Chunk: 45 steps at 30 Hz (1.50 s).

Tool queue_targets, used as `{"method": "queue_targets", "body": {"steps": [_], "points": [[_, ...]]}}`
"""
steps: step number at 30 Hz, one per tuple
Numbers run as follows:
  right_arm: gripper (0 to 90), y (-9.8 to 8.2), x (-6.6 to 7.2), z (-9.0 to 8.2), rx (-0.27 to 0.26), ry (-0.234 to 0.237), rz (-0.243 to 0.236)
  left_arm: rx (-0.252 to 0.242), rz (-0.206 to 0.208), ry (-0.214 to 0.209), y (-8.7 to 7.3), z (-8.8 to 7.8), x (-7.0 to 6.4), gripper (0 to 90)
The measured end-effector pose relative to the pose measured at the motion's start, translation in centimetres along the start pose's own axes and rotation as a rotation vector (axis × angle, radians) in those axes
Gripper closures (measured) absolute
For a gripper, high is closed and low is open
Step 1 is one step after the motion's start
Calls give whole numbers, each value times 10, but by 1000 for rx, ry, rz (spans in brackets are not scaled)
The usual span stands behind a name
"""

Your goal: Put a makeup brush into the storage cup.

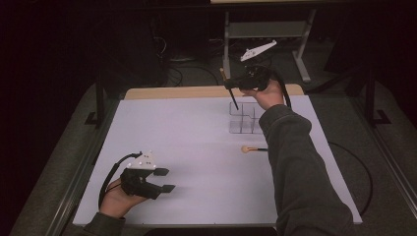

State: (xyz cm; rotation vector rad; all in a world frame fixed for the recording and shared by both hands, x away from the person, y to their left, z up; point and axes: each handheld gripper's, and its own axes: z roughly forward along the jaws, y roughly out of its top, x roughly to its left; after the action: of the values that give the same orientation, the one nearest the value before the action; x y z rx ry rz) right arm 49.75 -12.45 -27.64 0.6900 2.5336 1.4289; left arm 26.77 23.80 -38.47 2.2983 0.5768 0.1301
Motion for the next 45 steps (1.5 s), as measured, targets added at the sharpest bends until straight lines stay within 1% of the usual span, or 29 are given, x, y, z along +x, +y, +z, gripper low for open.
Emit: {"method": "queue_targets", "body": {"steps": [1,7,12,14,15,25,26,33,40,45], "points": [[826,0,-1,1,6,-10,-4,-1,1,0,0,0,0,388],[826,-2,-3,3,1,-22,13,-4,-4,0,0,-1,-1,379],[826,-3,-5,3,-14,-30,19,-3,4,5,-1,-4,0,375],[826,-4,-7,3,-19,-35,20,-9,-7,8,-1,-4,0,374],[826,-4,-7,4,-22,-34,27,-9,-2,9,-2,-5,1,373],[826,-8,-13,12,2,-50,39,-14,-8,13,-3,-7,1,374],[826,-8,-13,13,1,-49,43,-17,-13,12,-3,-7,1,374],[826,-11,-14,14,-1,-58,51,-28,-12,9,-2,-7,0,371],[826,-15,-16,16,-2,-67,57,-25,-12,11,-3,-8,1,368],[826,-17,-17,18,-1,-72,61,-27,-21,13,-4,-8,0,368]]}}
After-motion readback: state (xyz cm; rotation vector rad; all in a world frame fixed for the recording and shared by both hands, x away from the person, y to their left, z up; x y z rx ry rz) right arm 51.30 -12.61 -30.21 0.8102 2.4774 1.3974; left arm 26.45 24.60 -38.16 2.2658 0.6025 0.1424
